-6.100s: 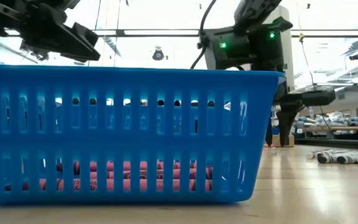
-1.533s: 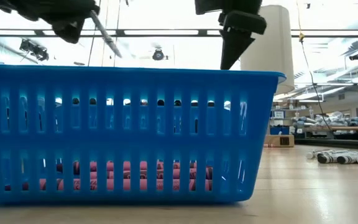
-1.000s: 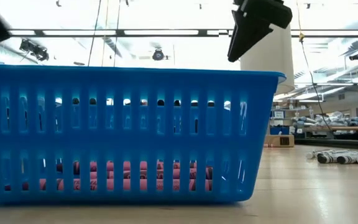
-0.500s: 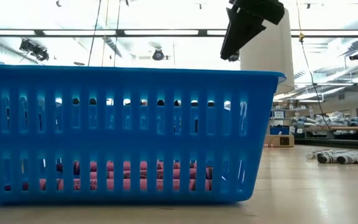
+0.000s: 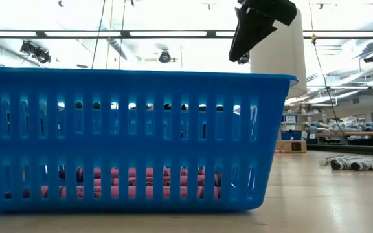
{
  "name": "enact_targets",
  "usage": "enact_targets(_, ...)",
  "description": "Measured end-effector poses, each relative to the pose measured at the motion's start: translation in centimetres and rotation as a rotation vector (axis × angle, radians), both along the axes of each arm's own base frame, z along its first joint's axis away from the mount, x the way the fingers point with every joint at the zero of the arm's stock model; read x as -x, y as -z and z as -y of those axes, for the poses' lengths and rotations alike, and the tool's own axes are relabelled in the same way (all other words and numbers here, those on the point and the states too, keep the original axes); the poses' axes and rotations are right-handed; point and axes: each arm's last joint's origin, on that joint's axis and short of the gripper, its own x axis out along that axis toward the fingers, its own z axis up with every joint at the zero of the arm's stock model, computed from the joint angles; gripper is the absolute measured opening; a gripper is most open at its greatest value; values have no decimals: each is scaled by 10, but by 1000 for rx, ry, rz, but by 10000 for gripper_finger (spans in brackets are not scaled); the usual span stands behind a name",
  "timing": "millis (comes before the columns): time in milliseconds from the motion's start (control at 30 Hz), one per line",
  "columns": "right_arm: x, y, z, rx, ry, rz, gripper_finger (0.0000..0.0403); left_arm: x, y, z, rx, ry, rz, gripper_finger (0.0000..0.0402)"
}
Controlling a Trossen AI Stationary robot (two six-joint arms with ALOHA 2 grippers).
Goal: Sort crayons
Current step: Put the white crayon into the green bin, then put the pink crayon into the top blue bin
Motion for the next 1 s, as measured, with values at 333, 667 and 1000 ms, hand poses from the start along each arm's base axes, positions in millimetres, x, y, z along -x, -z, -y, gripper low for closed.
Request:
enact_targets(333, -1, 0, -1, -2, -8, 7, 110, 1, 5, 2, -33, 34, -9, 120)
enact_targets(667, -2, 5, 5, -2, -22, -33, 110, -11, -26, -1, -167, 89, 105, 121)
enact_targets(1000, 18, 56, 46, 32, 55, -225, 110, -33, -34, -23, -547, 186, 315, 117)
